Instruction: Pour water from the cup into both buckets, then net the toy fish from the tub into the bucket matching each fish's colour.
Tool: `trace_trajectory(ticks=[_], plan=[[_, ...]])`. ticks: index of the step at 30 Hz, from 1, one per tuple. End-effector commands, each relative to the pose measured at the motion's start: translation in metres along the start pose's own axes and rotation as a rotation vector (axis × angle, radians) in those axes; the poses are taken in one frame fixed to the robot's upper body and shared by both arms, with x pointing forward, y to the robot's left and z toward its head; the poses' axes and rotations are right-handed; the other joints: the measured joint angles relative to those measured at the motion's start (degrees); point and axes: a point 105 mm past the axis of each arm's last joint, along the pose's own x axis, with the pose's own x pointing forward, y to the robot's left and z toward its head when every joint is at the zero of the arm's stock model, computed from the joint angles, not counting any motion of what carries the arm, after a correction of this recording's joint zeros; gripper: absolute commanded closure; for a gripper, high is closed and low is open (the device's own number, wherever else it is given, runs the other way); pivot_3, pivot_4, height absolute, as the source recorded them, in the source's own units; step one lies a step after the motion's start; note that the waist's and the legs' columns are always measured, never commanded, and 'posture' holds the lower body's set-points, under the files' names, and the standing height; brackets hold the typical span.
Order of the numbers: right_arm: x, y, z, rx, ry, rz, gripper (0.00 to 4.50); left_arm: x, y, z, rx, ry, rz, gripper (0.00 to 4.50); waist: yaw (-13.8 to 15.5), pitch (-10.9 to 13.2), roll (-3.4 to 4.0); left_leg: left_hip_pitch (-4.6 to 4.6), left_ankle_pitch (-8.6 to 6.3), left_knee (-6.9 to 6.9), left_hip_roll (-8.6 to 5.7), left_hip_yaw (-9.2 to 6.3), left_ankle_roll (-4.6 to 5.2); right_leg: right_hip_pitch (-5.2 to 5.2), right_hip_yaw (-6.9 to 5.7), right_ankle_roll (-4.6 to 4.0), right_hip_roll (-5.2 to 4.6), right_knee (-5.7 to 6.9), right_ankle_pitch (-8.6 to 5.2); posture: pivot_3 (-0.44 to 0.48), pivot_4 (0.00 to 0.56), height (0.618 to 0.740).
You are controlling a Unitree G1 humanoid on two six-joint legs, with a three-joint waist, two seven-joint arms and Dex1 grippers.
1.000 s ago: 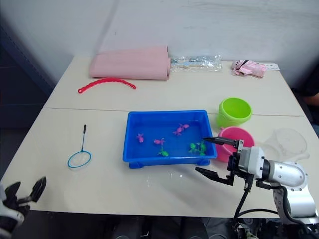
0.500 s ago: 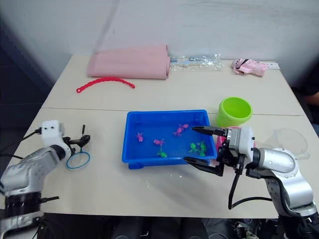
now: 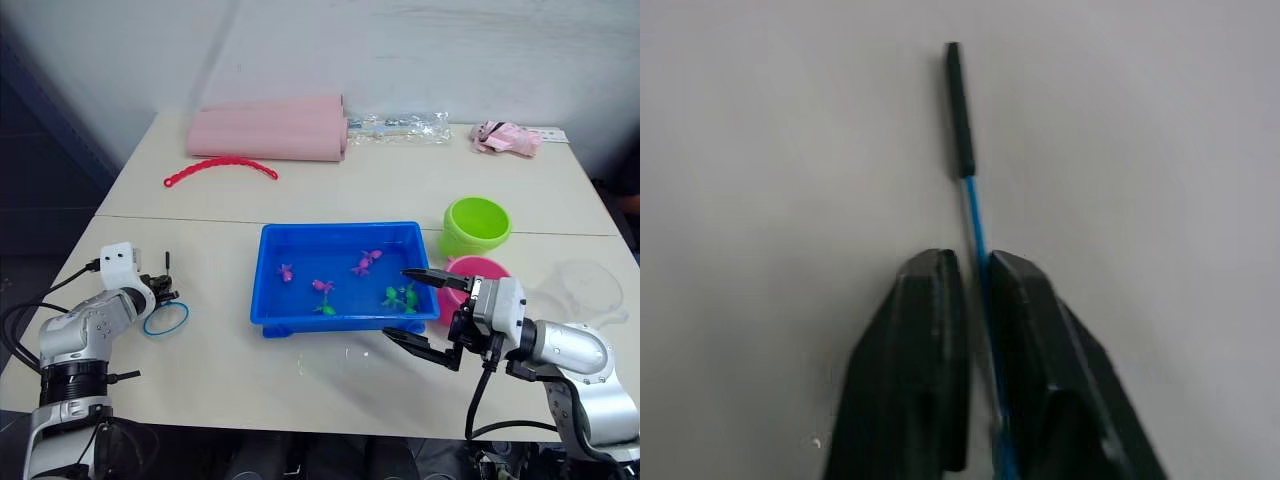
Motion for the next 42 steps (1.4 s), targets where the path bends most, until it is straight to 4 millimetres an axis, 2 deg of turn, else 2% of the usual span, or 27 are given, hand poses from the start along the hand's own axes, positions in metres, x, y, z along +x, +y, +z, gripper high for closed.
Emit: trace_trajectory(ticks=[1, 4, 7, 8, 9, 10, 11, 13, 16, 18, 22, 27, 32, 42], plan=[[-0.005, 0.0, 0.008, -0.049, -0.015, -0.001, 0.0, -0.004, -0.009, -0.012, 0.041, 0.015, -0.116, 4.42, -0.1, 0.0, 0.0, 0.0, -0.01, 0.01, -0.03, 0.01, 0.01, 0.01, 0.0, 0.0, 0.0, 0.0, 0.0, 0.0, 0.15, 0.74], [-0.006, -0.002, 0.014, -0.039, -0.033, -0.001, 0.0, -0.025, -0.008, 0.019, 0.085, -0.146, -0.255, 4.42, -0.3, 0.0, -0.06, -0.02, -0.04, 0.0, -0.02, 0.05, 0.0, -0.01, 0.05, 0.02, -0.03, -0.04, 0.01, 0.0, 0.15, 0.74], [-0.005, -0.003, 0.02, 0.027, -0.016, 0.017, 0.0, -0.061, -0.013, 0.052, 0.296, -0.313, -0.472, 4.42, -0.6, 0.2, -0.3, -0.12, -0.02, -0.01, 0.16, 0.01, -0.09, -0.13, 0.02, -0.02, -0.06, -0.09, 0.0, 0.0, 0.15, 0.74], [-0.003, -0.002, 0.021, 0.056, 0.006, 0.044, 0.0, -0.087, -0.033, 0.067, 0.425, -0.413, -0.66, 4.42, -0.7, 0.2, -0.35, -0.18, -0.03, -0.02, 0.23, 0.01, -0.17, -0.23, 0.02, -0.09, -0.03, -0.07, -0.02, 0.0, 0.15, 0.74], [0.0, -0.002, 0.021, 0.092, 0.034, 0.061, 0.0, -0.116, -0.054, 0.075, 0.557, -0.5, -0.862, 4.42, -0.7, 0.2, -0.36, -0.22, -0.14, -0.03, 0.29, -0.02, -0.46, -0.24, -0.02, -0.14, 0.02, -0.11, -0.02, 0.0, 0.15, 0.74], [0.001, -0.002, 0.022, 0.116, 0.051, 0.07, 0.0, -0.135, -0.066, 0.076, 0.648, -0.551, -0.991, 4.42, -0.7, 0.2, -0.36, -0.3, -0.19, -0.01, 0.32, -0.02, -0.55, -0.34, -0.04, -0.2, 0.01, -0.1, -0.03, 0.0, 0.15, 0.74], [0.006, -0.006, 0.021, 0.135, 0.093, 0.065, 0.0, -0.141, -0.072, 0.078, 0.742, -0.527, -1.039, 4.42, -0.8, 0.2, -0.34, -0.32, -0.18, -0.02, 0.32, -0.03, -0.56, -0.35, -0.03, -0.21, 0.01, -0.11, -0.03, 0.0, 0.15, 0.74], [0.014, -0.01, 0.022, 0.155, 0.144, 0.067, 0.0, -0.144, -0.082, 0.076, 0.876, -0.453, -1.104, 4.42, -0.5, 0.3, -0.08, -0.4, -0.19, 0.0, 0.31, -0.13, -0.57, -0.32, 0.03, -0.26, -0.11, -0.24, -0.02, 0.0, 0.15, 0.74], [0.03, -0.007, 0.033, 0.171, 0.139, 0.147, 0.0, -0.15, -0.109, 0.065, 1.094, -0.327, -1.24, 4.42, -0.5, 0.4, 0.33, -0.43, -0.17, -0.04, 0.27, -0.15, -0.52, -0.34, 0.09, -0.33, -0.11, -0.28, 0.02, 0.0, 0.15, 0.74], [0.037, -0.012, 0.031, 0.134, 0.212, 0.149, 0.0, -0.15, -0.128, 0.06, 1.19, -0.247, -1.293, 4.42, -0.5, 0.4, 0.33, -0.64, 0.04, -0.07, 0.28, -0.13, -0.15, -0.52, -0.03, -0.33, 0.04, -0.26, 0.03, 0.0, 0.15, 0.74], [0.049, -0.009, 0.033, 0.156, 0.267, 0.222, 0.0, -0.149, -0.173, 0.057, 1.281, -0.244, -1.353, 4.42, -0.4, 0.4, 0.28, -1.26, 0.27, 0.12, 0.09, -0.01, 0.1, -1.15, -0.11, -0.23, 0.28, 0.21, 0.07, 0.0, 0.15, 0.74], [0.071, -0.006, 0.035, 0.225, 0.263, 0.239, 0.0, -0.149, -0.21, 0.052, 1.271, -0.292, -1.43, 4.42, -0.6, 0.5, 0.16, -1.35, 0.3, 0.26, -0.03, 0.14, 0.36, -1.15, -0.13, 0.02, 0.21, 0.14, 0.2, 0.0, 0.15, 0.74], [0.088, -0.009, 0.028, 0.209, 0.258, 0.199, 0.0, -0.149, -0.225, 0.048, 1.27, -0.311, -1.465, 4.42, -0.7, 0.5, 0.12, -1.34, 0.38, 0.3, 0.01, 0.11, 0.32, -1.17, -0.14, 0.03, 0.24, 0.25, 0.2, 0.0, 0.15, 0.74], [0.1, -0.001, 0.029, 0.241, 0.236, 0.248, 0.0, -0.151, -0.231, 0.04, 1.27, -0.286, -1.488, 4.42, -0.6, 0.5, 0.12, -1.37, 0.43, 0.35, -0.01, 0.09, 0.35, -1.17, -0.14, 0.05, 0.23, 0.3, 0.22, 0.0, 0.15, 0.74]])
